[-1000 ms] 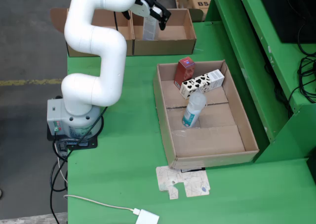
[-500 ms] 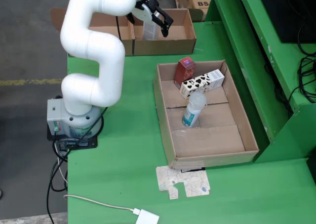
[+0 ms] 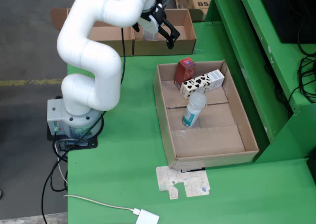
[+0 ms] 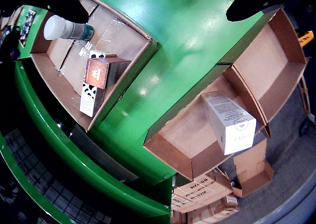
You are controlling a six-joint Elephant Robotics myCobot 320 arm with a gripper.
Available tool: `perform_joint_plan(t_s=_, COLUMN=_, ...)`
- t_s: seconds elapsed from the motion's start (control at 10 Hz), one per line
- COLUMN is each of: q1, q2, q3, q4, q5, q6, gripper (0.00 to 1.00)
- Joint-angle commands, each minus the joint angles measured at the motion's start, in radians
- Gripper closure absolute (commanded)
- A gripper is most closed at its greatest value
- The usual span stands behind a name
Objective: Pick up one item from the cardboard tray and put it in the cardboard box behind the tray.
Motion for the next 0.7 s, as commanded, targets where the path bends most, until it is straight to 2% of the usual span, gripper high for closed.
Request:
perform_joint_plan(t_s=0.0, q1=-0.407, q2=0.485, q3=-0.474, q4=0.119, q5=0.112, q6=-0.232, gripper=0.0)
perform_joint_plan(t_s=0.1, q1=-0.548, q2=0.459, q3=-0.493, q4=0.17, q5=0.177, q6=-0.324, gripper=0.0)
perform_joint_plan(t_s=0.2, q1=-0.548, q2=0.459, q3=-0.493, q4=0.17, q5=0.177, q6=-0.324, gripper=0.0)
perform_joint_plan(t_s=0.3, q1=-0.959, q2=0.304, q3=-0.488, q4=0.296, q5=0.345, q6=-0.586, gripper=0.0)
perform_joint_plan(t_s=0.5, q1=-0.959, q2=0.304, q3=-0.488, q4=0.296, q5=0.345, q6=-0.586, gripper=0.0)
perform_joint_plan(t_s=0.6, q1=-1.049, q2=0.22, q3=-0.457, q4=0.349, q5=0.38, q6=-0.653, gripper=0.0)
